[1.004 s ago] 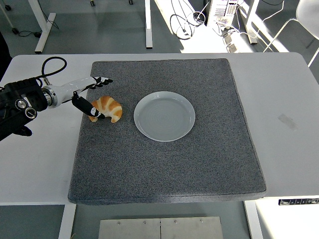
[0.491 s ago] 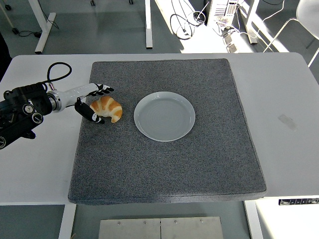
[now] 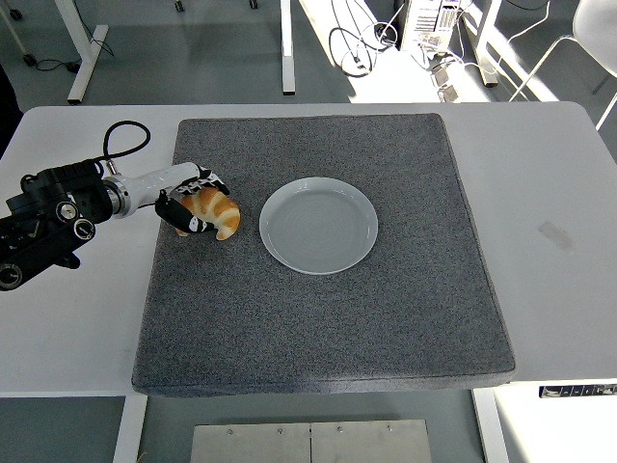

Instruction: Place the bread on the plate

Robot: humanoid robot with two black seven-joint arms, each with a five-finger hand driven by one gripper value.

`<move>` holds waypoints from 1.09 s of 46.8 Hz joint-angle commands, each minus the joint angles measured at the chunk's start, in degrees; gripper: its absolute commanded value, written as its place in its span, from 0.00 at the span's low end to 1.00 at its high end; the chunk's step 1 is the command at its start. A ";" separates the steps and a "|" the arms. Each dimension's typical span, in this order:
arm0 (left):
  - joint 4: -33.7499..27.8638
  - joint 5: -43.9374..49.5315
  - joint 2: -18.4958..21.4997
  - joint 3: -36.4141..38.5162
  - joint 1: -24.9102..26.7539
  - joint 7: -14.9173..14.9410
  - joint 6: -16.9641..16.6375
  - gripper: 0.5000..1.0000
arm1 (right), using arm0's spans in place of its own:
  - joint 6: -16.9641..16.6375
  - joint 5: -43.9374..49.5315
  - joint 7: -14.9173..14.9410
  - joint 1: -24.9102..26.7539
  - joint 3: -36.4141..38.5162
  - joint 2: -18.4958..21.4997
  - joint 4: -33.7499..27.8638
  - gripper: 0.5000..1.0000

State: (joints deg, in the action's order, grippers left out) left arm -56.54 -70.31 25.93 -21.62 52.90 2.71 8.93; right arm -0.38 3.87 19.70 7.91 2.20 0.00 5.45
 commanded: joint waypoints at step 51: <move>-0.85 0.08 5.19 -3.60 7.13 -1.31 1.18 0.35 | 0.03 0.00 -0.02 0.00 0.00 0.00 0.00 1.00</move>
State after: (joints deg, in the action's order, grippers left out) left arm -57.40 -70.29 31.49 -25.25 59.84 1.71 10.11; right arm -0.36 3.87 19.74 7.91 2.20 0.00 5.46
